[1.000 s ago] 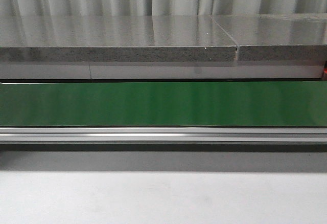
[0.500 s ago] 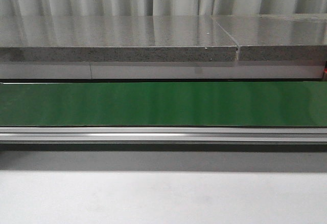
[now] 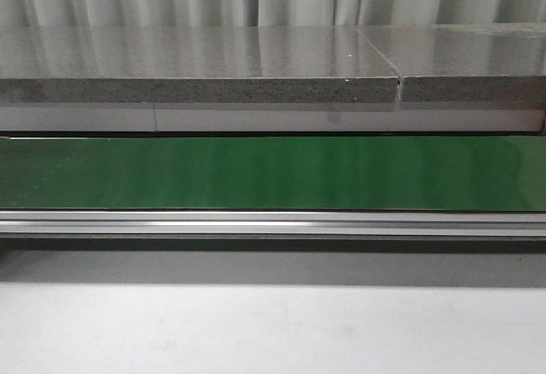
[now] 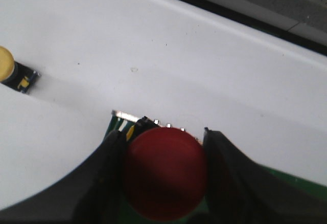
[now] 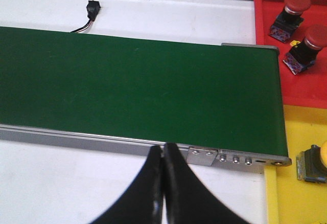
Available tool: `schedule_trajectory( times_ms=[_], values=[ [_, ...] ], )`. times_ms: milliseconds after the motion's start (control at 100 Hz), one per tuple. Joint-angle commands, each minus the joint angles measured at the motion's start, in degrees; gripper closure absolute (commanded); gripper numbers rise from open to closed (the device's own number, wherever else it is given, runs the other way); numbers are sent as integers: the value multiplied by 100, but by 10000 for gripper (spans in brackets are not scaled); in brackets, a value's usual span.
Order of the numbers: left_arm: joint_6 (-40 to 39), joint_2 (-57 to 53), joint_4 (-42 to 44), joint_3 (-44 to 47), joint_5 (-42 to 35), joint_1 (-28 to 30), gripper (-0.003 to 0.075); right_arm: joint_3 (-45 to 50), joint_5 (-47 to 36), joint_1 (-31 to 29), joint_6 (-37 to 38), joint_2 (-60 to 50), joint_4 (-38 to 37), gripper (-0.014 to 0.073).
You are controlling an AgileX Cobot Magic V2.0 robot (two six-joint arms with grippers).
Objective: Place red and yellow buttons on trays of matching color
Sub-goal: 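Lower the left gripper onto the red push button on the table and grasp it, then carry the red button onto the belt start and open the left gripper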
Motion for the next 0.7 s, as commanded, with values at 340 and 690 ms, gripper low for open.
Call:
schedule_trajectory(
  times_ms=[340,690],
  values=[
    [27,-802,0,1419,-825,-118,739,-133,-272,3,-67,-11,66,662],
    [27,-792,-118,1838,-1220,-118,739,-133,-272,3,-67,-11,66,662]
  ],
)
